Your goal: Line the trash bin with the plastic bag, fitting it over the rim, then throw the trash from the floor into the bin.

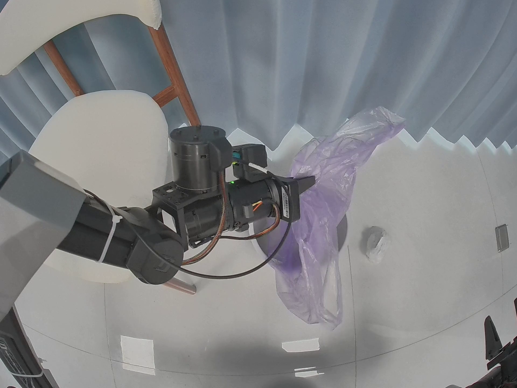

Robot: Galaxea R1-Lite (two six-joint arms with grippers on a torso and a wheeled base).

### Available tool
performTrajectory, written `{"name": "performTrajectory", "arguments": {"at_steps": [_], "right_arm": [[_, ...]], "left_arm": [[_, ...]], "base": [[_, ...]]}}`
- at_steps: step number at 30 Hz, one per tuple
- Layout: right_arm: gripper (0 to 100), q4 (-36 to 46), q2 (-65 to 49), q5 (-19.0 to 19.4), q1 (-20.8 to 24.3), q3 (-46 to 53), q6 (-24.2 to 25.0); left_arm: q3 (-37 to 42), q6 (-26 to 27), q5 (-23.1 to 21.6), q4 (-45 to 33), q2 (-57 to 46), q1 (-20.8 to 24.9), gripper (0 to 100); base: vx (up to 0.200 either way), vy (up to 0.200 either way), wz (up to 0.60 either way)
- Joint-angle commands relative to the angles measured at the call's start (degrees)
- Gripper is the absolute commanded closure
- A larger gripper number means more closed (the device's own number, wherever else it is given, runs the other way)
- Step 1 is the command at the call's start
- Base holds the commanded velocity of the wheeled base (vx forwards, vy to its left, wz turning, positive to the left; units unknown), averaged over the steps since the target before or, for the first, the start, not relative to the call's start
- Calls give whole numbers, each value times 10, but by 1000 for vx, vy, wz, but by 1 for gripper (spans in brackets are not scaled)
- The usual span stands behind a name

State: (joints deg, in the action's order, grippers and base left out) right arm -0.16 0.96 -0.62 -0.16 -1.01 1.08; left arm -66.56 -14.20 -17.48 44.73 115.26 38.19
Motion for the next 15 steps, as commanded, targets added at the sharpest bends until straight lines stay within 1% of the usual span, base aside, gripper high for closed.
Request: {"name": "performTrajectory", "arguments": {"at_steps": [1, 3, 12, 15], "right_arm": [[0, 0, -10, 0, 0, 10, 0], [0, 0, -10, 0, 0, 10, 0], [0, 0, -10, 0, 1, 10, -1], [0, 0, -10, 0, 1, 10, 0]], "left_arm": [[-10, -1, 26, -8, 10, 6, 100], [-16, -1, 25, -8, 10, 7, 100], [-21, -14, 32, -3, 9, 6, 100], [-21, -13, 42, 1, 8, 8, 100]], "base": [[0, 0, 0], [0, 0, 0], [0, -200, 0], [200, 0, 0]]}}
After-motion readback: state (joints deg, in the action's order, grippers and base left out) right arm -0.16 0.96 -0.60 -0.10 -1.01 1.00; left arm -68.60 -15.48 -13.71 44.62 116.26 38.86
